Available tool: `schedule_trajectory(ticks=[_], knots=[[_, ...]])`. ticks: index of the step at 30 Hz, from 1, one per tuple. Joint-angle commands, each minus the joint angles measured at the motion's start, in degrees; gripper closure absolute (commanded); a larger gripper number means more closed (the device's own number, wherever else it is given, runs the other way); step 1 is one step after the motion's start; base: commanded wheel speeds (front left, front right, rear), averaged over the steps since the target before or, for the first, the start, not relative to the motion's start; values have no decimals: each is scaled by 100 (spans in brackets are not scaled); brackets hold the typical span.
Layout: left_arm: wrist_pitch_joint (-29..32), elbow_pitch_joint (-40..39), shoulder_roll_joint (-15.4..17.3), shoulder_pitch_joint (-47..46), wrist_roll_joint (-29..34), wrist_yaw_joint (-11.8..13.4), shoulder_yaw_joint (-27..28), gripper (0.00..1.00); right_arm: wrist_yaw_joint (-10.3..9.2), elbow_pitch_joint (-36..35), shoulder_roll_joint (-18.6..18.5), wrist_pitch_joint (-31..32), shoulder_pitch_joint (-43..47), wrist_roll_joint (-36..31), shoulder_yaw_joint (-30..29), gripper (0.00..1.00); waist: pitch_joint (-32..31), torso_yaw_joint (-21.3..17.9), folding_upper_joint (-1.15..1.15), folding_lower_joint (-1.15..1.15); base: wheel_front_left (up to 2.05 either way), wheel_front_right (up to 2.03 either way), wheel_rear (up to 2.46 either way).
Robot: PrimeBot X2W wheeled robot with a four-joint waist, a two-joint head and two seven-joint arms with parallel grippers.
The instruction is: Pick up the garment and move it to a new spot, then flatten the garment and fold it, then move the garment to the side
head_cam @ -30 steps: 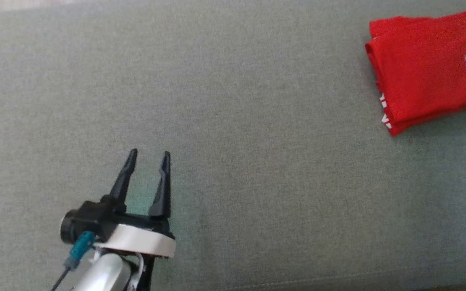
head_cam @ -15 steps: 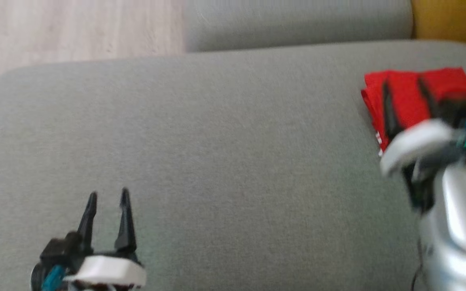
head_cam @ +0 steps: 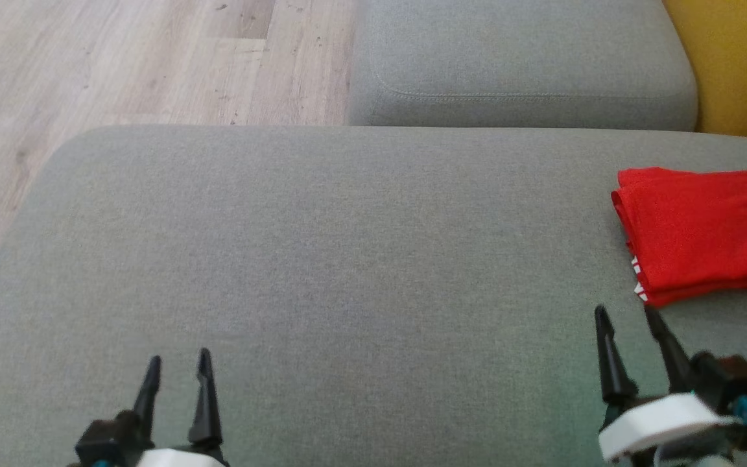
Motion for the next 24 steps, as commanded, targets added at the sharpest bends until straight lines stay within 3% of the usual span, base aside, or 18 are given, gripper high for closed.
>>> schedule_trajectory(ticks=[1, 21, 22, 24], knots=[[-48, -105, 45, -244, -4, -57, 124, 0, 37, -268, -34, -71, -125, -7, 209, 0, -9, 4, 0, 1, 0, 0, 0], [84, 67, -83, -312, -114, -102, -29, 0, 37, -336, -33, -146, 80, -18, 356, 0, 21, -90, 0, 1, 0, 0, 0], [80, 60, -91, -312, -121, -102, -27, 100, 37, -333, -33, -141, 78, -13, 356, 100, 23, -98, 0, 1, 0, 0, 0], [113, 356, -178, 3, -96, -86, -219, 100, -1, 27, 3, -83, 220, -23, 270, 100, 23, -98, 0, 1, 0, 0, 0]])
